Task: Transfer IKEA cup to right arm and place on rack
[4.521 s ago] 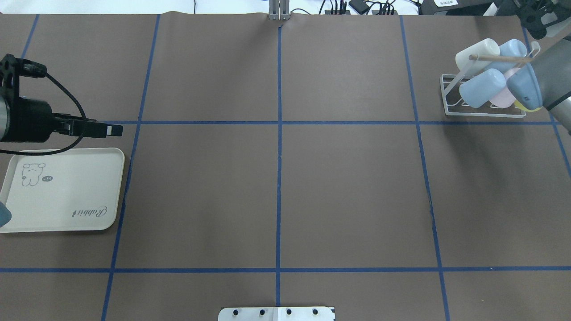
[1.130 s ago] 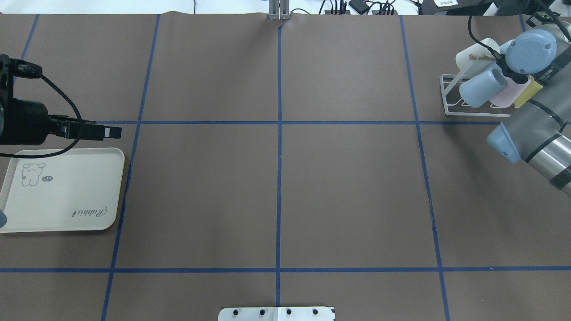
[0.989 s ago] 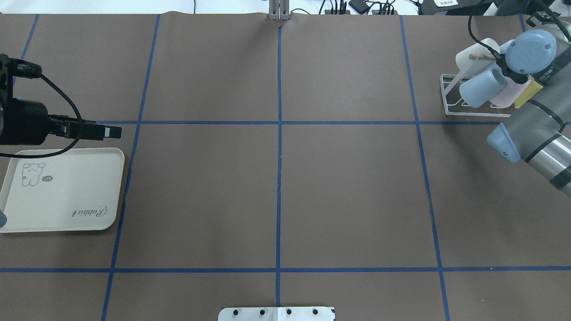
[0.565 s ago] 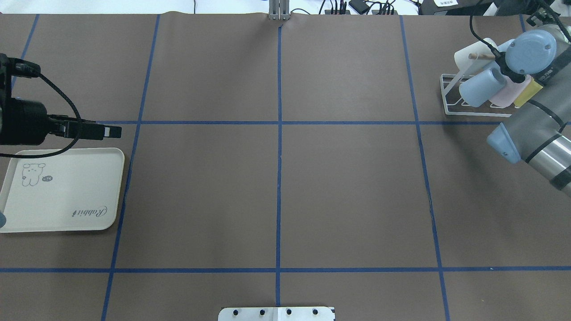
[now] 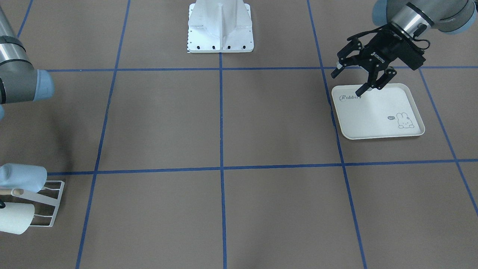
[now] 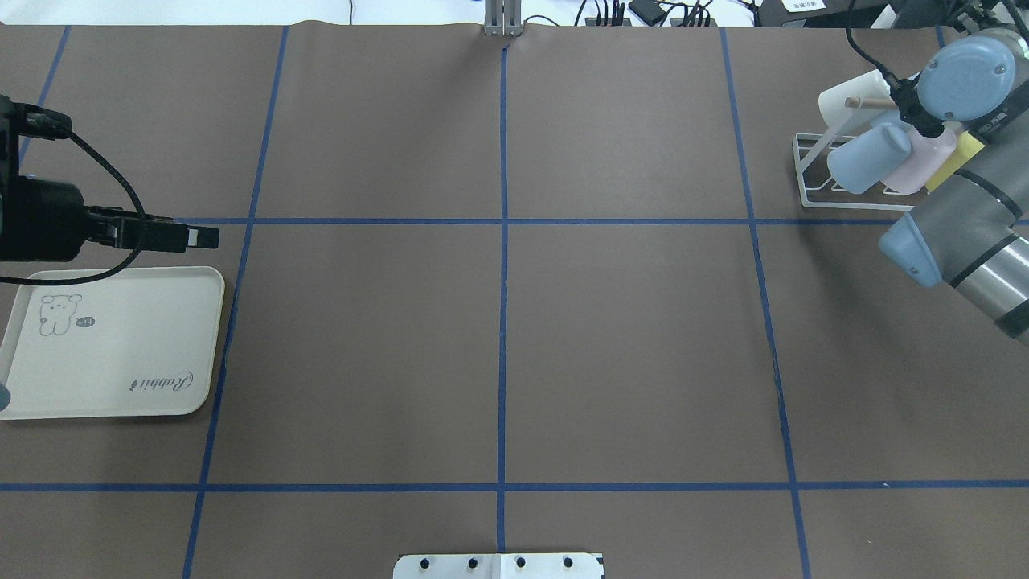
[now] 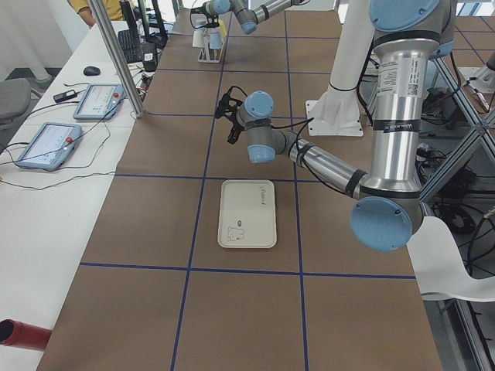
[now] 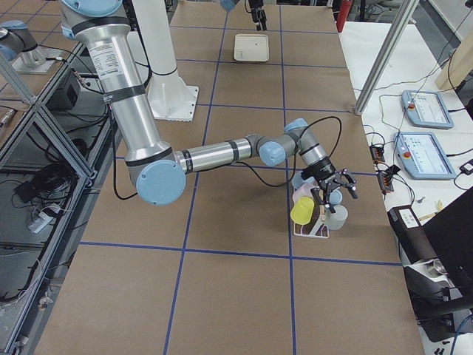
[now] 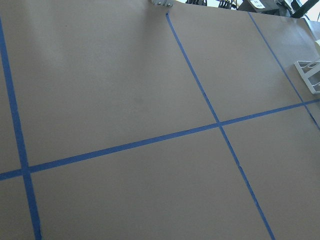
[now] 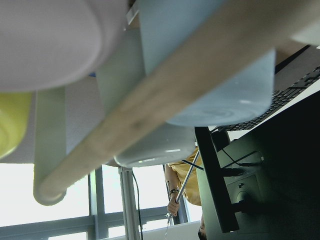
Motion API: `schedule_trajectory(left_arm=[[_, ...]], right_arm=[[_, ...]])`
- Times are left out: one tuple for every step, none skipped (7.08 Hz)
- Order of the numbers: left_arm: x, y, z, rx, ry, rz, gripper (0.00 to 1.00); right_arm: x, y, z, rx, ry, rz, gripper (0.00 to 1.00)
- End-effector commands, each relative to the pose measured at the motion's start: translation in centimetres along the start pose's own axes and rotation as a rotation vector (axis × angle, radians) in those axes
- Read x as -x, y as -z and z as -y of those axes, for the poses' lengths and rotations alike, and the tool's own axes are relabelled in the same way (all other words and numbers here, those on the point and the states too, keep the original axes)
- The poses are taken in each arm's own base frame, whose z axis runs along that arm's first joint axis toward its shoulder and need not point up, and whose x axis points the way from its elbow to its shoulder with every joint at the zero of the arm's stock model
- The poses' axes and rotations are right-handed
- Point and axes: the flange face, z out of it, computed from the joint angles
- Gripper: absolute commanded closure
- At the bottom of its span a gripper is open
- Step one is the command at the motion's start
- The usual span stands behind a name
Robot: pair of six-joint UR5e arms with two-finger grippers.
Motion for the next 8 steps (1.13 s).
schedule_trajectory(left_arm=[[-0.2, 0.2, 0.0, -0.003, -0.002, -0.003, 0.00], [-0.3, 0.3, 0.0, -0.003, -0.002, -0.003, 0.00], [-0.3, 0.3, 0.0, -0.003, -0.002, -0.003, 0.00], [-0.3, 0.3, 0.0, -0.002, -0.002, -0.004, 0.00], [-0.2, 0.2, 0.0, -0.001, -0.002, -0.003, 0.00], [-0.1, 0.1, 0.0, 0.001, 0.000, -0.001, 0.00], [-0.2, 0.3, 0.0, -0.001, -0.002, -0.003, 0.00], [-0.2, 0.2, 0.0, -0.001, -0.001, -0.002, 0.00]], right_arm=[[-0.1, 0.6, -5.0, -0.127, -0.128, 0.013, 0.01], [1.5, -0.1, -6.6, -0.204, -0.269, 0.057, 0.01], [3.9, -0.1, -7.2, -0.265, -0.427, 0.102, 0.01], [6.6, 0.4, -7.5, -0.329, -0.602, 0.161, 0.01], [8.4, 0.6, -8.1, -0.393, -0.711, 0.216, 0.01], [9.4, 0.1, -8.8, -0.411, -0.773, 0.256, 0.01], [11.2, -0.7, -9.1, -0.424, -0.862, 0.316, 0.01], [12.2, -1.2, -11.2, -0.468, -0.950, 0.372, 0.01]])
